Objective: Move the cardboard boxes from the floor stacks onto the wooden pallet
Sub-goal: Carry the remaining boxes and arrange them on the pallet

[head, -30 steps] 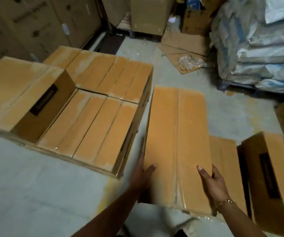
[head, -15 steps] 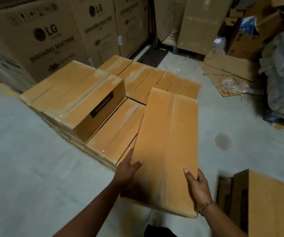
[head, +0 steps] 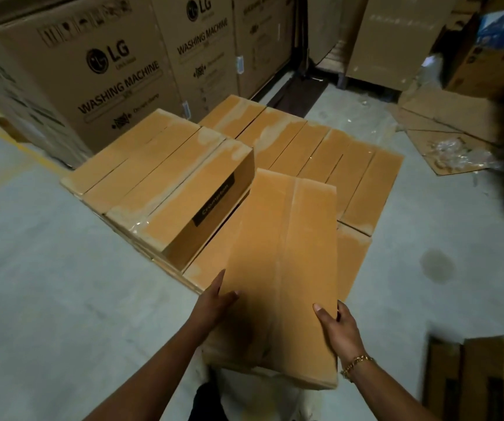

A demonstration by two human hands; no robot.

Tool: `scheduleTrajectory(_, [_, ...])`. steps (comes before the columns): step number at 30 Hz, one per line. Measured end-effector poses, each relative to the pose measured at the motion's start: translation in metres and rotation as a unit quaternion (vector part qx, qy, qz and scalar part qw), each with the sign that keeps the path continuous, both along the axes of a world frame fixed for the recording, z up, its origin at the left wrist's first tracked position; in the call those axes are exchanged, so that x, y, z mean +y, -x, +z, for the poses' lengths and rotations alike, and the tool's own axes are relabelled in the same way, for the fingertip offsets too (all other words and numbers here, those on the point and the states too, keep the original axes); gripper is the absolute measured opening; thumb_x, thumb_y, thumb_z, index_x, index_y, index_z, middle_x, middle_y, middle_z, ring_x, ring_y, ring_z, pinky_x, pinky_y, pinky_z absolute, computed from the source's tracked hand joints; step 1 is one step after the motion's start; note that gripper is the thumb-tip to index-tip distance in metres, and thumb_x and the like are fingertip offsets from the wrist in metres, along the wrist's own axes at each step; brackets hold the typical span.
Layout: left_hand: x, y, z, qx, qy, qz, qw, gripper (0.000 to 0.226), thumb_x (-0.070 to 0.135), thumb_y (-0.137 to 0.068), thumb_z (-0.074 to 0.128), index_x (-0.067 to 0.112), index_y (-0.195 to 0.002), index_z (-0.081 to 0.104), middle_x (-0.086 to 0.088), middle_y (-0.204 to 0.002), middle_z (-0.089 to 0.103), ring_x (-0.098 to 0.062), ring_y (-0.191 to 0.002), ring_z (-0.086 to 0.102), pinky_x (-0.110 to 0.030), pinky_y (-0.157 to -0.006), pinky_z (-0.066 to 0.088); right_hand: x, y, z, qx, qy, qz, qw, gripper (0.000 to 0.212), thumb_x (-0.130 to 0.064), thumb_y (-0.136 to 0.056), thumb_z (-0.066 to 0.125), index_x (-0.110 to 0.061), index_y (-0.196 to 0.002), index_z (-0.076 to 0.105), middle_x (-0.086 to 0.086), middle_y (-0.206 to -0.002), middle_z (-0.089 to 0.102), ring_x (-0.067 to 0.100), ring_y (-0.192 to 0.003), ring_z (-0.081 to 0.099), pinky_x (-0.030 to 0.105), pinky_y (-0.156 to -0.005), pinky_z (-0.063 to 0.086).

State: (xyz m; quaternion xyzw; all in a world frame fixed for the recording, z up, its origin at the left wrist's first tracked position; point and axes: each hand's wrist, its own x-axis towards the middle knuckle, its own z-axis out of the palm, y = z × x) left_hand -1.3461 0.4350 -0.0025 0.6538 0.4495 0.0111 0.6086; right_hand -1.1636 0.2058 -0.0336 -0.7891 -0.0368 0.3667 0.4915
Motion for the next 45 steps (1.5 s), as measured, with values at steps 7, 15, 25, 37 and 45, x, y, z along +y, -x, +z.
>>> scheduleTrajectory(7, [0.124,0.022,-0.04,0.017,0.006,-0.069,0.997,0.088,0.077,-0.071,0.072,0.045,-0.148,0.043,0.009,-0.13,0.066,-0.019,-0.119,0.062,-0.048,-0.102,0.053,0.095,0.05,-0.028,0.02,0.056,-0.052,0.997,0.074,-0.041,-0.091,0.072,-0.014,-0.153,0.041,0.006,-0.15,0.051,0.027,-0.137,0.048,0.04,-0.111,0.039])
scheduleTrajectory(15, [0.219,0.03,-0.066,0.064,0.048,-0.129,0.988,0.081,0.052,-0.082,0.075,0.046,-0.153,0.035,0.007,-0.136,0.056,-0.022,-0.124,0.056,-0.05,-0.104,0.049,0.173,0.089,-0.052,0.044,0.098,-0.112,0.988,0.074,-0.028,-0.091,0.076,-0.011,-0.153,0.038,0.01,-0.152,0.047,0.029,-0.141,0.044,0.04,-0.115,0.034])
scheduleTrajectory(25, [0.244,0.032,-0.081,0.152,-0.045,-0.165,0.974,0.032,0.01,-0.094,0.06,0.024,-0.123,0.054,0.001,-0.11,0.06,-0.021,-0.1,0.059,-0.036,-0.086,0.053,0.209,0.107,-0.065,0.093,0.098,-0.144,0.98,0.052,-0.017,-0.095,0.071,-0.022,-0.141,0.046,0.0,-0.129,0.061,0.02,-0.112,0.058,0.039,-0.108,0.044])
scheduleTrajectory(37, [0.232,0.099,-0.08,0.261,-0.086,-0.03,0.961,0.067,0.056,-0.09,0.068,0.018,-0.142,0.05,-0.006,-0.134,0.06,-0.025,-0.116,0.062,-0.04,-0.094,0.052,0.207,0.093,-0.069,0.176,0.119,-0.092,0.973,0.077,-0.048,-0.097,0.063,-0.027,-0.16,0.024,0.005,-0.156,0.04,0.031,-0.129,0.051,0.047,-0.088,0.055])
scheduleTrajectory(45, [0.251,0.106,-0.099,0.268,0.302,0.053,0.913,0.074,0.06,-0.072,0.082,0.008,-0.118,0.059,-0.016,-0.131,0.061,-0.034,-0.117,0.059,-0.053,-0.104,0.05,0.211,0.103,-0.086,0.141,0.142,-0.124,0.972,0.075,-0.061,-0.093,0.06,-0.029,-0.155,0.033,0.004,-0.15,0.049,0.032,-0.131,0.051,0.054,-0.104,0.049])
